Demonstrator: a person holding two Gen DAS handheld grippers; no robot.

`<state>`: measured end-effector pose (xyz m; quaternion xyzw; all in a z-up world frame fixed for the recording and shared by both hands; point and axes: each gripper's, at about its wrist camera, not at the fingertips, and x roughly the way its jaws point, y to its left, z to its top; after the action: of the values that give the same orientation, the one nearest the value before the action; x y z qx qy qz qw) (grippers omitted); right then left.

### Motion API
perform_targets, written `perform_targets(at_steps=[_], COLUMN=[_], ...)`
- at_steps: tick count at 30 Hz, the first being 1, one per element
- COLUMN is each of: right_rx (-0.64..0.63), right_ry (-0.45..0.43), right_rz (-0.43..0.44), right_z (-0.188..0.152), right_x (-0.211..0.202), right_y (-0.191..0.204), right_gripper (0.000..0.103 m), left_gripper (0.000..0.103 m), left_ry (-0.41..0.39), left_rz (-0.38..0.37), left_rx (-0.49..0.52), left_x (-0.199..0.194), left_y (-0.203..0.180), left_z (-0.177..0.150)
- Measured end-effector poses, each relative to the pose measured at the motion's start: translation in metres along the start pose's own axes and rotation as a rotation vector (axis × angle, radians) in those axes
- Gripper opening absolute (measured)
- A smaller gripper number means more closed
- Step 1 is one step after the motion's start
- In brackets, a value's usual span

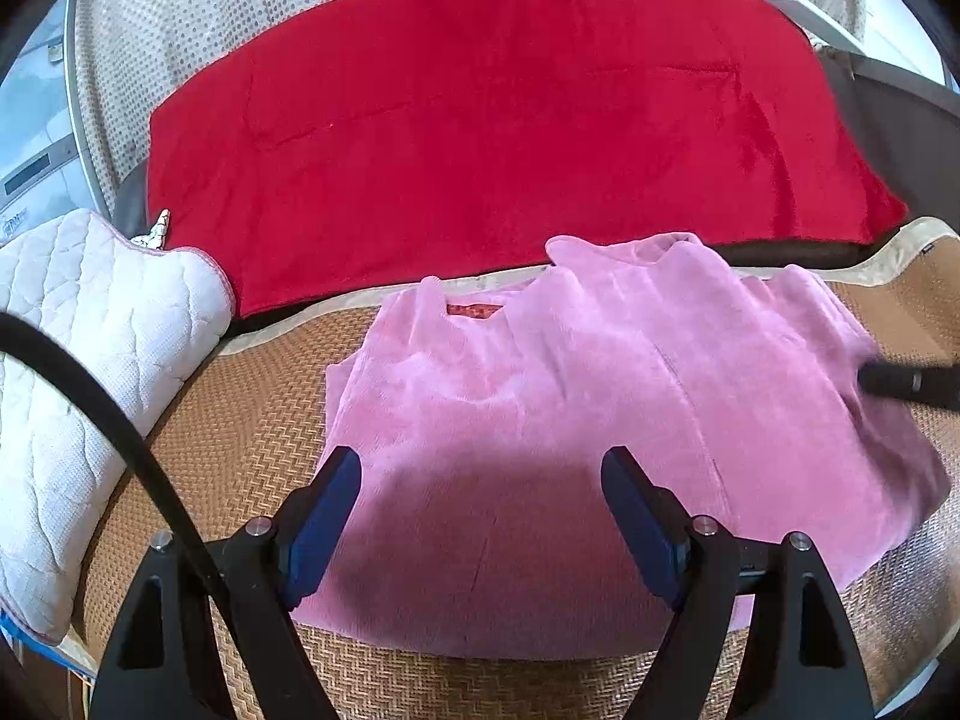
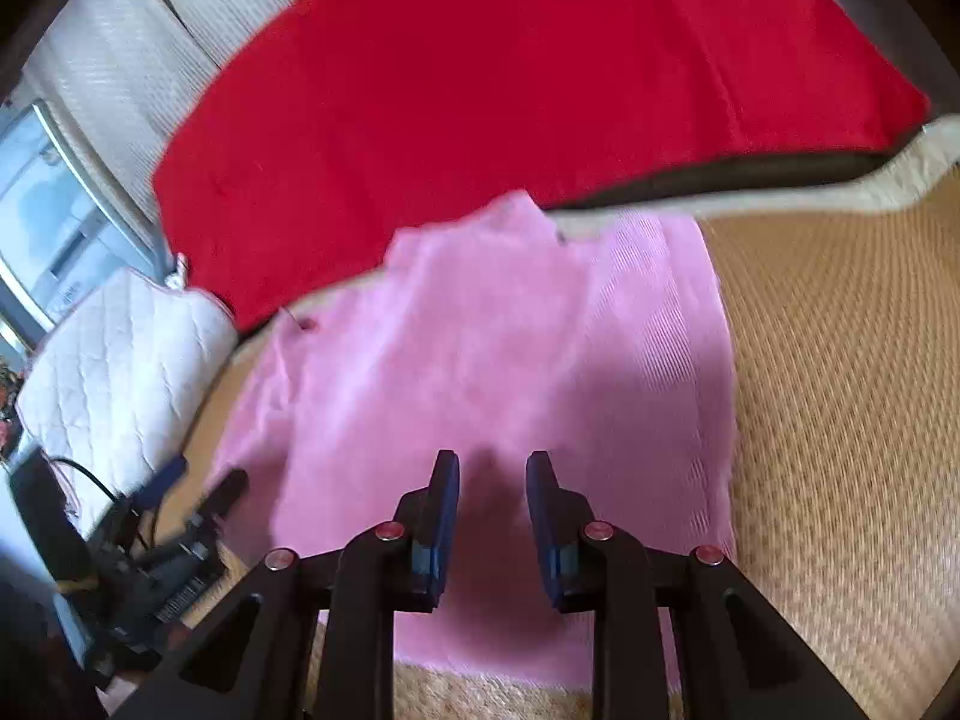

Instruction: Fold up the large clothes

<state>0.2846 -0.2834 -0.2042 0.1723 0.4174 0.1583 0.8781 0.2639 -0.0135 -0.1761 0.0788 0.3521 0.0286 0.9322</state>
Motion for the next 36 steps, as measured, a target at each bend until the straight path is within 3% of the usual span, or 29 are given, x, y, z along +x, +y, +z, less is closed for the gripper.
perform_targets(at_steps=[3,6,10,15,22,26,29,30,32,36], right_rx=[0.004,0.018,0.052,0.030,-0.049,-0.094,-0.105,-0.102,-0.086,-0.081], right_ry=[0.021,0.114,0.090,0.040,0.035,0.050,0.053,0.056,0.066,0.108], right_rz=[-0.001,-0.036,-0.002,0.029,0.060,0.080,0.089,0.090,0.095,0.046], right_z=[0.007,0.007,0.012,0.003,-0.010,-0.019,-0.023,-0.023,-0.024,-0.023], right_x=[0.017,0.052,0.044,0.017,-0.001,-0.004,-0.003,-0.003,0.001,0.023], right_y=[0.005,0.003,0.002,0.003,0.019,0.032,0.038,0.038,0.036,0.030], right_gripper=[0.027,0.030,0.031,0.031,0.031,0.031,0.031,0.031,0.031,0.031], left_gripper=[0.083,0.083,0.083,0.083,0.083,0.083,0.083,0.081,0.063,0.062], left_ry=[0.004,0.021,0.054,0.073,0.067,0.063,0.056,0.054,0.056,0.073], left_rz=[0.009,0.016,0.027,-0.005,0.021,-0.022,-0.061,-0.068,-0.103,-0.181], left_rx=[0.006,0.012,0.008,-0.141,-0.296,-0.386,-0.376,-0.370,-0.373,-0.394], left_x=[0.005,0.012,0.022,0.020,-0.001,-0.013,-0.016,-0.015,-0.014,-0.007], left_y=[0.001,0.002,0.010,0.052,0.101,0.117,0.111,0.108,0.105,0.096], left_z=[0.000,-0.003,-0.004,-0.003,-0.028,-0.051,-0.059,-0.061,-0.064,-0.065])
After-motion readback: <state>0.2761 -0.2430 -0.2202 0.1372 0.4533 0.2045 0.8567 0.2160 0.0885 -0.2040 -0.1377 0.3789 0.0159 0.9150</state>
